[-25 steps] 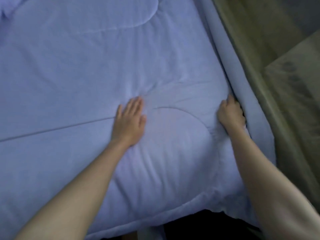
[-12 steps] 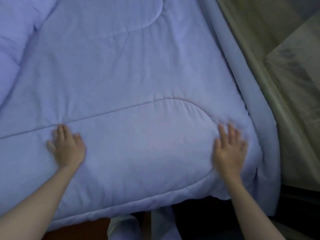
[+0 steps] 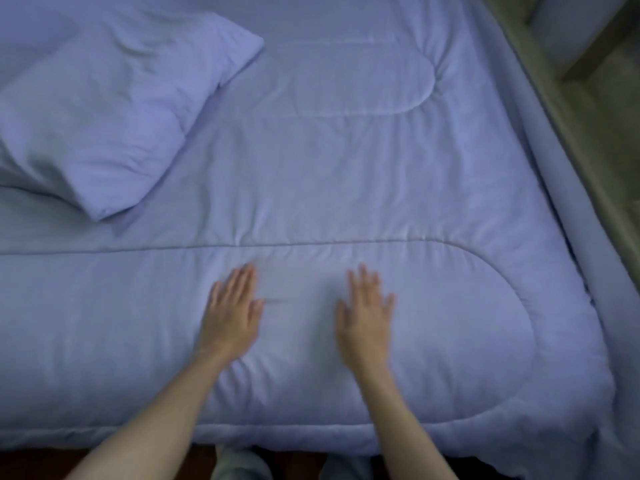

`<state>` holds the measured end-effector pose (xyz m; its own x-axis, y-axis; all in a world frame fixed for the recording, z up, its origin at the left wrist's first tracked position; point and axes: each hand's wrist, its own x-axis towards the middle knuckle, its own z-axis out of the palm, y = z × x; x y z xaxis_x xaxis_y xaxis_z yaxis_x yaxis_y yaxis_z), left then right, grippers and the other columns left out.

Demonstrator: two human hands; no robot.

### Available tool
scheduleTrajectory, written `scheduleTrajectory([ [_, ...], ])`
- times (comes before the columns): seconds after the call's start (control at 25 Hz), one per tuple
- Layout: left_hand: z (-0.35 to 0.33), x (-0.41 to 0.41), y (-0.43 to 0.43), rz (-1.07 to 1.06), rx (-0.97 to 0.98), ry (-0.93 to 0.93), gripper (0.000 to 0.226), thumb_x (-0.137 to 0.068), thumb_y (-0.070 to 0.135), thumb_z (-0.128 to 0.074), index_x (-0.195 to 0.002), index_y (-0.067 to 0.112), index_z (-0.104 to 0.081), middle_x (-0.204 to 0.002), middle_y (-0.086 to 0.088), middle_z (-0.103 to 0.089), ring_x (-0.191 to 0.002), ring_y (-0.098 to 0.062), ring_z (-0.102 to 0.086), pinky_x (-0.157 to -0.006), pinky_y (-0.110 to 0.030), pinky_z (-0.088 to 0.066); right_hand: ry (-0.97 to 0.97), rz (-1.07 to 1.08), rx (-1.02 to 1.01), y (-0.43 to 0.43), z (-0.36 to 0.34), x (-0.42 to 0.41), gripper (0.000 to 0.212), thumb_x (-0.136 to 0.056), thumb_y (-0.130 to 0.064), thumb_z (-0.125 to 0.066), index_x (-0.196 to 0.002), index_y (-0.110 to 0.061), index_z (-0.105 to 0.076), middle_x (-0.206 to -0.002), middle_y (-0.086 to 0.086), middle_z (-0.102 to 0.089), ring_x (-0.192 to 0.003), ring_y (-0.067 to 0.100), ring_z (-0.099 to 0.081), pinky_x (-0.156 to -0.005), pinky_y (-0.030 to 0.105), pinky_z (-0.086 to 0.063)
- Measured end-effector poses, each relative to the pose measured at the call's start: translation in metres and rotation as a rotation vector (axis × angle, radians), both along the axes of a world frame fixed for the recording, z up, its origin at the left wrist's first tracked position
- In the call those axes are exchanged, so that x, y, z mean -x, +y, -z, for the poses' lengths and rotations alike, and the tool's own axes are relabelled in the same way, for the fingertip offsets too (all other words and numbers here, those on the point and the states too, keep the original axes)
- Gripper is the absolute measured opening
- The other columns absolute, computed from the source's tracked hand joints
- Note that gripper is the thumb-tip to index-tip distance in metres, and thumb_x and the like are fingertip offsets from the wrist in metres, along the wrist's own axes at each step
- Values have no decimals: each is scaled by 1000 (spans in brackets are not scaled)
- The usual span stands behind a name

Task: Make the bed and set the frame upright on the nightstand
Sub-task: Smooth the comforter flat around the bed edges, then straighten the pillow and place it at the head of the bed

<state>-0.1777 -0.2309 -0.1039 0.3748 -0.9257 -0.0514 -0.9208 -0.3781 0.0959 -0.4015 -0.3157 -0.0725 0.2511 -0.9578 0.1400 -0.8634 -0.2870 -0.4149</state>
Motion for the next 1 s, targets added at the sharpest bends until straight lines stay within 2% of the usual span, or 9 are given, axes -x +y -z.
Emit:
scheduleTrajectory([
  [0.12,1,-97,57,-350,-37,33,60,-95,37,-28,-146,6,-32,-154,-12,-31,-143,-28,-31,-112,-52,-23,113,-406,-61,20,1,-65,57,-87,-36,-35,-142,-21,-44,-154,0,-36,-141,26,-35,-111,54,-19],
  [0.2,-4,-150,95,-564,-111,81,58,-100,35,-29,-150,8,-21,-160,-7,-16,-148,-25,-14,-116,-52,-13,197,-385,-62,13,15,-50,56,-88,-40,-33,-141,-27,-45,-153,-4,-34,-139,26,-38,-116,51,-17],
  [0.32,-19,-213,142,-839,-203,127,63,-100,40,-22,-152,7,-8,-162,-5,0,-149,-23,1,-117,-53,-1,331,-80,-53,5,26,14,56,-89,-43,-29,-139,-28,-47,-148,-1,-45,-133,27,-48,-109,51,-22],
  [0.48,-43,-277,158,-1099,-89,173,58,-97,26,-35,-145,-4,-25,-157,-20,-18,-145,-36,-13,-116,-58,-5,195,541,-290,-9,-14,10,61,-84,-42,-21,-135,-24,-50,-143,13,-48,-131,34,-43,-109,63,-19],
  [0.56,-52,-299,147,-973,40,190,50,-92,16,-46,-137,-4,-39,-148,-25,-34,-140,-39,-26,-112,-62,-12,-47,621,-271,-20,-38,-71,60,-83,-39,-26,-129,-13,-54,-129,25,-56,-119,42,-51,-104,57,-34],
  [0.68,-60,-318,125,-694,26,215,51,-94,21,-46,-143,8,-38,-155,-15,-28,-144,-30,-24,-113,-58,-12,-322,194,-272,-21,-55,-232,37,-92,-16,-50,-127,-5,-54,-126,20,-58,-118,36,-54,-101,38,-38],
  [0.76,-55,-325,118,-576,-128,230,55,-99,36,-33,-150,18,-23,-161,-6,-12,-148,-25,-12,-115,-56,-11,-448,31,-514,-14,-68,-333,38,-93,-20,-53,-129,-7,-52,-123,13,-59,-112,27,-54,-99,33,-39],
  [0.92,-42,-334,128,-512,-300,302,61,-99,49,-21,-152,28,-2,-162,1,8,-149,-22,4,-117,-54,-5,-697,124,-1355,7,-101,-457,59,-83,-57,-58,-126,-22,-39,-111,7,-47,-99,28,-56,-83,44,-51],
  [1.0,-39,-330,130,-506,-282,288,61,-99,49,-22,-152,27,-3,-162,1,7,-149,-22,3,-117,-55,-5,-819,178,-1482,8,-104,-483,48,-84,-50,-63,-116,-20,-44,-98,9,-53,-75,22,-62,-67,33,-53],
])
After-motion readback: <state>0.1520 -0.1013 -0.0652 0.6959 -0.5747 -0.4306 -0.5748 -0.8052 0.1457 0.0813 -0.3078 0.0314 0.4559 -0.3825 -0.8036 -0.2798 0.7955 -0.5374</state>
